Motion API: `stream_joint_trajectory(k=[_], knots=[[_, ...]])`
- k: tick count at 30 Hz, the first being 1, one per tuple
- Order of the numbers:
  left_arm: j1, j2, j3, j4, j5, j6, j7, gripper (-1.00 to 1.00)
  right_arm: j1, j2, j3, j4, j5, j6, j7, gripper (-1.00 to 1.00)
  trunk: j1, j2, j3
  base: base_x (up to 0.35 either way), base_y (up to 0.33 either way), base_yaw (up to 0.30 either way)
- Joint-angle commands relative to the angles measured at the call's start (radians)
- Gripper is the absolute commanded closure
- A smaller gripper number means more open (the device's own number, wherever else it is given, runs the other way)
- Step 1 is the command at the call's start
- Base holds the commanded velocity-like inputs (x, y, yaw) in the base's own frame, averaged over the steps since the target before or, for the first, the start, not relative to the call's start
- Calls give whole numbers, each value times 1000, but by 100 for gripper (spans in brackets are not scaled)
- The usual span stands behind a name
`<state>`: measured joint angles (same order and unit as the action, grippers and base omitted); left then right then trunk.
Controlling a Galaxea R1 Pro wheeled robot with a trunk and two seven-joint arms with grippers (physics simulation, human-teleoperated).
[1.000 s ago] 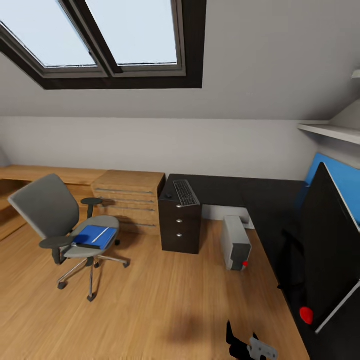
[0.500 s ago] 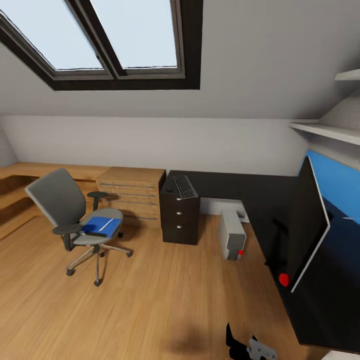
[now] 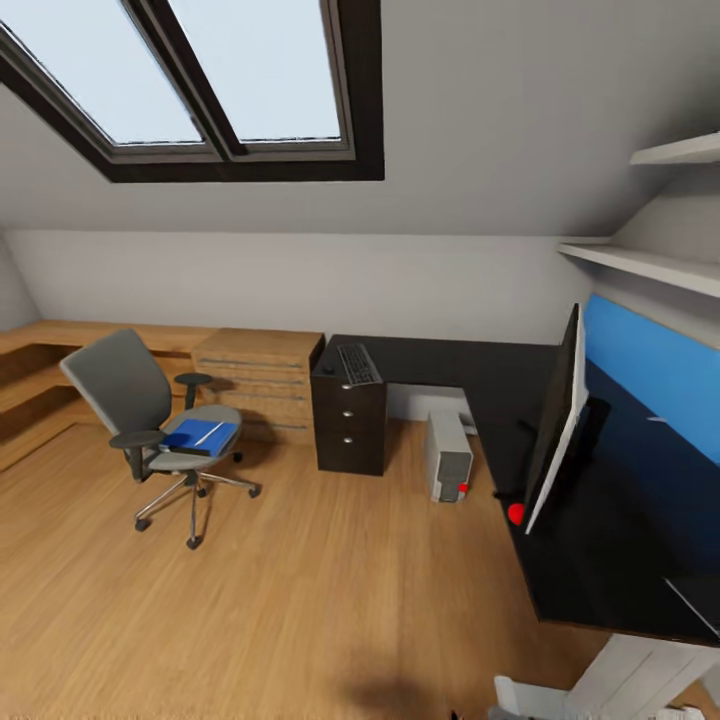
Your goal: In the bedroom, organize the workspace by keeping the computer under the desk, ensuring the monitor is on the desk, placing the keyboard on the desk next to the monitor, placing the mouse on the desk next to the keyboard, moving the folder from the swivel chair onto the desk next to the mouse, stacking the notebook on top of the folder with the pen on top of the notebook, and positioning the swivel chair next to the desk.
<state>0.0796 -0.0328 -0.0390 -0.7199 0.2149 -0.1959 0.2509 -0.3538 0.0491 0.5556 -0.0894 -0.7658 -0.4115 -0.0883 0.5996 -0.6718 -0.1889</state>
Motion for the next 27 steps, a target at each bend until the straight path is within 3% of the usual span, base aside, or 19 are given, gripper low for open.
stream_joint_trajectory(k=[1, 7, 9, 14, 19, 27], knots=[[0, 1, -4, -2, 9, -3, 5, -100, 0, 0, 9, 0, -3, -1, -7, -100, 0, -1, -1, -233, -254, 0], [0, 0, -5, -2, 8, -6, 5, -100, -1, -18, 9, -3, 18, 14, -30, -100, 0, -1, -1, -104, -306, 0], [0, 0, -5, -1, 7, -7, 5, -100, -1, -32, 8, -4, 20, 1, -30, -100, 0, -1, -1, -19, -339, 0], [0, -1, -6, 2, 7, -6, 5, -100, -1, -39, 8, -4, 21, -32, -30, -100, 0, -1, -1, -5, -344, -20], [0, -2, -7, 4, 5, -3, 5, -100, -1, -40, 9, -4, 22, -40, -26, -100, 0, -1, 0, 0, -311, -216], [0, -2, -7, 5, 6, -2, 5, -100, -1, -40, 10, -4, 22, -41, -22, -100, 0, -1, 2, 0, -60, -276]])
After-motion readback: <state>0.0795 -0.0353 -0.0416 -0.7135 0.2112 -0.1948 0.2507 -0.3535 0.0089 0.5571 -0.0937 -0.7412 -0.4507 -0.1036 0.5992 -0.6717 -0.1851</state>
